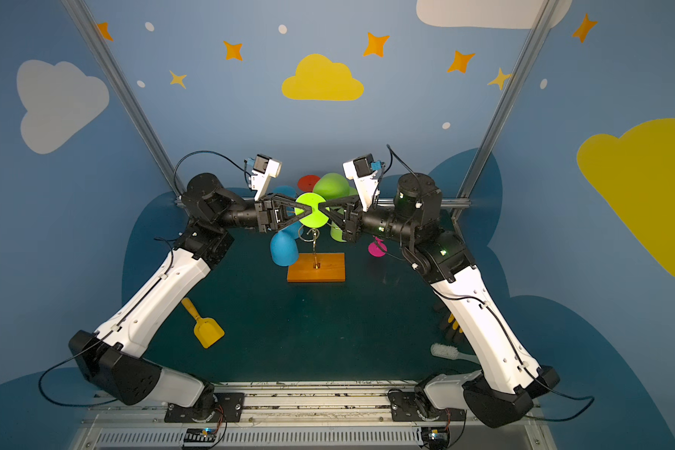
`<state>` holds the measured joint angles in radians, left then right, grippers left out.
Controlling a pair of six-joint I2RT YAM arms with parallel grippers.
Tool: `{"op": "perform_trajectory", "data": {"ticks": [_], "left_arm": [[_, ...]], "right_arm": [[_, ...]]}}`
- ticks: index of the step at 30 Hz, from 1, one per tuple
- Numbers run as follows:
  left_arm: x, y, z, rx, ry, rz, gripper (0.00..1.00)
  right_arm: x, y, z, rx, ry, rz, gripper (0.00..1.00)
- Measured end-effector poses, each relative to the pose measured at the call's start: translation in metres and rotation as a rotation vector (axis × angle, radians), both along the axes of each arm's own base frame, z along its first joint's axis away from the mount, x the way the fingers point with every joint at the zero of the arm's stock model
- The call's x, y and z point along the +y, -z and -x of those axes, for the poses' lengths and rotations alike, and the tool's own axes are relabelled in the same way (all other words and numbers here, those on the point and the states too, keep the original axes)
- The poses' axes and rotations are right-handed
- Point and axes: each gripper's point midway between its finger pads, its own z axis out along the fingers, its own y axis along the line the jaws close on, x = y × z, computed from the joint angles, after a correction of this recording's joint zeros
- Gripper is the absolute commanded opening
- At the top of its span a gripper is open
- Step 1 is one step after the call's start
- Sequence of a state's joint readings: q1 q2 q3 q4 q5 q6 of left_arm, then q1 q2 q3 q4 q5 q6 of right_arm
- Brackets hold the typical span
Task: Take the wine glass off the wine glass rack
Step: Pick up the wine glass from the wine glass rack.
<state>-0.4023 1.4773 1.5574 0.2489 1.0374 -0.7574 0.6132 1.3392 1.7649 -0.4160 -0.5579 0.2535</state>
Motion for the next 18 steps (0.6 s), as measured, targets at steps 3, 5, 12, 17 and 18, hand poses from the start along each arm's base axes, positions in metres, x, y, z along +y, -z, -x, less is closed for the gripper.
{"op": "perform_trajectory", "data": {"ticks": [3,5,12,17,18], "left_arm": [[0.000,0.000,0.000,0.010,0.000,0.001,0.13],[0.001,0.000,0.001,0.013,-0.003,0.002,0.07],[0.006,-0.003,0.006,0.027,-0.020,0.010,0.03],[0.026,-0.010,-0.006,0.089,-0.075,0.035,0.03],[0.030,-0.010,-0.009,0.102,-0.086,0.042,0.03]], "right_arm": [[0.000,0.003,-0.002,0.006,0.008,0.005,0.00],[0.000,0.006,-0.003,0.011,0.014,0.009,0.00],[-0.006,0.005,-0.002,0.004,0.042,0.008,0.46],[-0.028,0.012,-0.002,-0.069,0.129,0.032,0.68],[-0.033,0.013,-0.003,-0.088,0.150,0.039,0.74]]}}
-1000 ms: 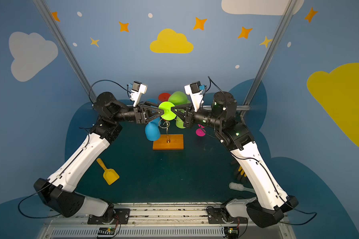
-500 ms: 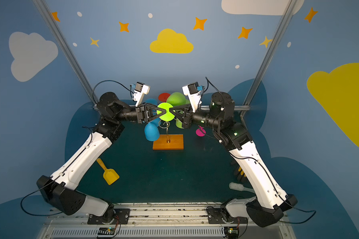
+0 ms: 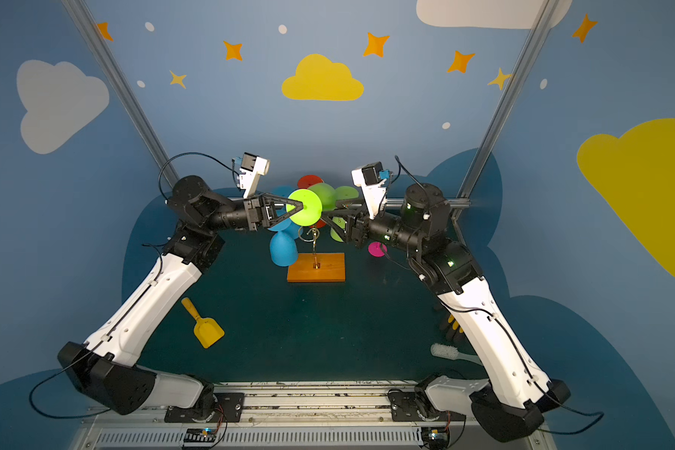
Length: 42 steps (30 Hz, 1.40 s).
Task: Take the wine glass off the wine glass rack
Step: Pick up the wine glass from the wine glass rack.
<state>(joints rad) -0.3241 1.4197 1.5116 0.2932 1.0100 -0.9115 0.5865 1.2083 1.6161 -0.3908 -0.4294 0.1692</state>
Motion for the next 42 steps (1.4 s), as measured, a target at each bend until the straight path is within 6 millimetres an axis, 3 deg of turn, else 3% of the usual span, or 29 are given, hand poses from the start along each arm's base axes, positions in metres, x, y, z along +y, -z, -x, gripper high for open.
{"op": "perform_trajectory", "data": {"ticks": [4,9,23,32,42], "left_arm": [[0.014,-0.003,-0.010,0.060,-0.028,0.031,0.03],[0.014,-0.010,-0.006,0.090,-0.003,0.056,0.03],[0.014,-0.019,0.002,0.164,0.040,0.075,0.03],[0.014,-0.025,0.005,0.176,0.050,0.087,0.03],[0.014,-0.029,0.009,0.189,0.069,0.098,0.03]], "right_arm": [[-0.016,-0.002,0.003,-0.116,0.058,0.040,0.81],[-0.016,-0.004,-0.003,-0.261,0.072,0.111,0.83],[0.026,0.030,-0.033,-0.551,-0.063,0.268,0.86],[0.055,0.039,-0.058,-0.590,-0.130,0.274,0.86],[0.074,0.040,-0.074,-0.599,-0.144,0.268,0.86]]}}
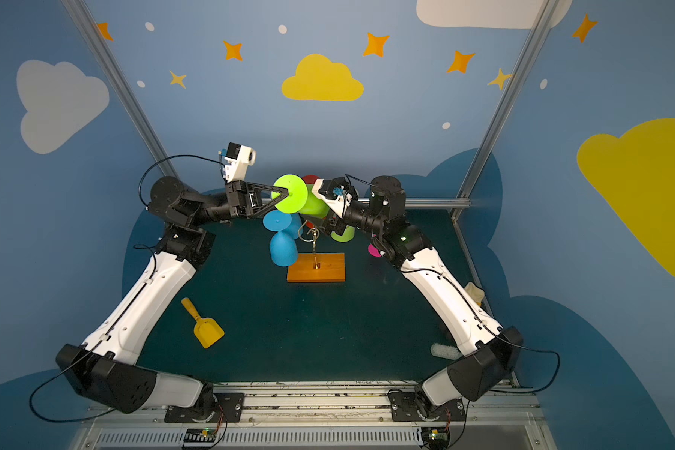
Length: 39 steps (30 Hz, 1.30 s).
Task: Take the wine glass off the wine glass rack
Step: Pick up the wine glass from the wine glass rack.
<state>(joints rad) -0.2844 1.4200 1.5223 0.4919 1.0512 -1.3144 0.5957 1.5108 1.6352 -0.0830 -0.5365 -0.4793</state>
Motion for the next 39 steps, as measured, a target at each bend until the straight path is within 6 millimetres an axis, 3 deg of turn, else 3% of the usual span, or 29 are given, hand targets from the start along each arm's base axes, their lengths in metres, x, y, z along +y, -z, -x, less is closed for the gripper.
{"op": "perform_trajectory", "data": {"ticks": [5,11,14,16,19,28,34,39], "left_arm": [[0.001,-0.003,0.001,0.001,0.004,0.009,0.03],[0.002,-0.005,0.002,0.005,0.006,0.017,0.06],[0.002,-0.007,0.002,-0.005,0.003,0.020,0.21],[0.002,-0.007,0.003,-0.031,-0.001,0.018,0.57],[0.002,-0.007,0.003,-0.051,-0.018,0.014,0.70],[0.017,0.002,0.000,-0.212,-0.238,-0.016,0.75],[0.035,0.012,-0.014,-0.459,-0.512,-0.085,0.74],[0.033,0.027,-0.028,-0.728,-0.669,-0.212,0.72]], "right_arm": [[0.006,-0.002,0.000,-0.005,-0.010,-0.003,0.85],[0.008,-0.001,0.002,-0.004,-0.012,-0.001,0.65],[0.009,0.001,0.003,0.011,-0.007,0.001,0.58],[0.010,0.005,0.003,0.032,0.001,0.011,0.54],[0.007,0.012,0.004,0.075,0.024,0.028,0.52],[-0.032,0.013,0.019,0.212,0.186,0.081,0.49],[-0.058,-0.001,0.027,0.303,0.295,0.093,0.50],[-0.073,-0.002,0.033,0.375,0.357,0.110,0.49]]}}
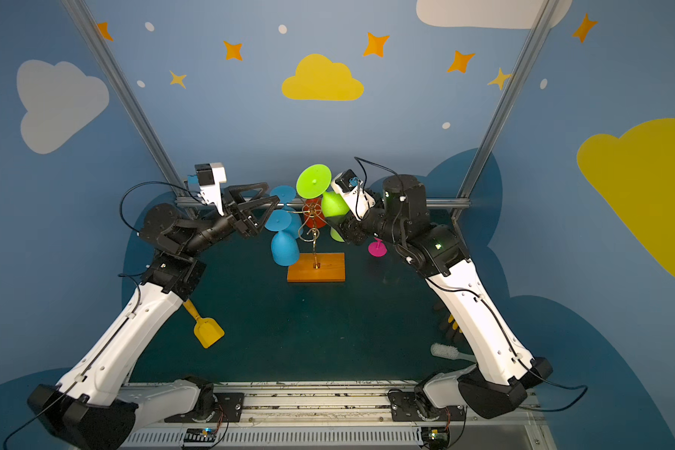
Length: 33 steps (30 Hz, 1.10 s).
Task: Take the wine glass off the wine glass rack
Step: Pick up the wine glass from the wine glass rack.
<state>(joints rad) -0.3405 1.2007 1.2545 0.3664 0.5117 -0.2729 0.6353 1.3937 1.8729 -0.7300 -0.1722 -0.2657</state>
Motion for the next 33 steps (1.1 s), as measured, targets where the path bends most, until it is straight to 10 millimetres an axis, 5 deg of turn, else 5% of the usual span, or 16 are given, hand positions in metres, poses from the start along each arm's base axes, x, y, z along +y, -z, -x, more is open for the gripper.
{"op": "perform_trajectory", "data": {"ticks": [12,19,33], "left_arm": [[-0.017,-0.008,-0.001,-0.524,-0.162,-0.264,0.62],[-0.039,0.007,-0.003,-0.629,-0.134,-0.360,0.60],[-0.048,-0.007,0.008,-0.745,-0.148,-0.392,0.42]], "right_arm": [[-0.005,0.016,0.001,0.137,0.048,0.045,0.47],[0.007,0.028,0.001,0.191,0.027,0.069,0.46],[0.031,0.045,0.006,0.256,-0.024,0.116,0.45]]}}
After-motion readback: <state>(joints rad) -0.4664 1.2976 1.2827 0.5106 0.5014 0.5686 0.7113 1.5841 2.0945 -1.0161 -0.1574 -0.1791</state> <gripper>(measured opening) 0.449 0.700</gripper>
